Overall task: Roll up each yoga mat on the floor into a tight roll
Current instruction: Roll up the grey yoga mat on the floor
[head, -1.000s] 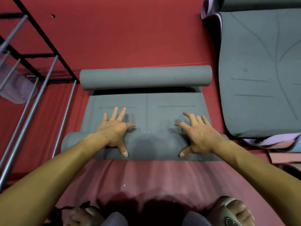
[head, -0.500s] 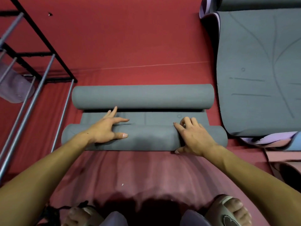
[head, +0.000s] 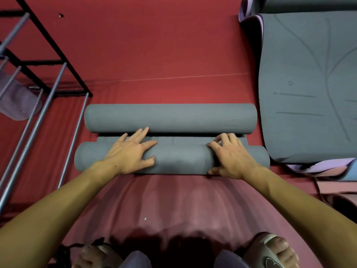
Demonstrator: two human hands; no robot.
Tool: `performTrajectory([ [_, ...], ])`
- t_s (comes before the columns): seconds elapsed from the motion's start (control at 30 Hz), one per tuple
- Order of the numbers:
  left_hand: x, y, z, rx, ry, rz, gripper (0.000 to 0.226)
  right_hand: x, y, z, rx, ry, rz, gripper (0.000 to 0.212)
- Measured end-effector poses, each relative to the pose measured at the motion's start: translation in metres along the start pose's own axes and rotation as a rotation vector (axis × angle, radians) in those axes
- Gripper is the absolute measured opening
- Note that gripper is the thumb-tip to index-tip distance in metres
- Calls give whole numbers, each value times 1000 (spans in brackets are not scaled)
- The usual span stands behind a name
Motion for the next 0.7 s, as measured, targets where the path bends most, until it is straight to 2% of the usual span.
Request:
performTrajectory([
  [0.13,-19,-2,-2,9,-191,39,74,-1,1,3,-10,28,-3,103],
  [0.23,-17,-3,0,-7,-109,24,76,-2,0,4,-9,-15,7,98],
  [0.3,-11,-2,1,-20,-46,9,87,0,1,4,-7,-29,-28,99],
  [0.4,-1,-1,3,-29,31,45,118,9,3,6,20,-42,-147,121],
  [0.47,4,-1,4,-39,47,108,126,17,4,7,44,-58,-219,133],
  [0.53,6,-4,6,-61,41,167,129,21,5,8,58,-96,-237,129],
  [0.63,-1,-6,11,-95,14,174,123,17,4,12,61,-159,-224,104],
  [0.7,-5,-3,16,-105,32,141,119,16,2,18,61,-98,-214,109],
])
Point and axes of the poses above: each hand's wrist, its own z-axis towards the middle knuckle, its own x-axis out of the palm, y = z × x, the point moved 10 cm from there along z, towards the middle knuckle, and after that the axes turned 9 degrees about x, right-handed, at the moved point
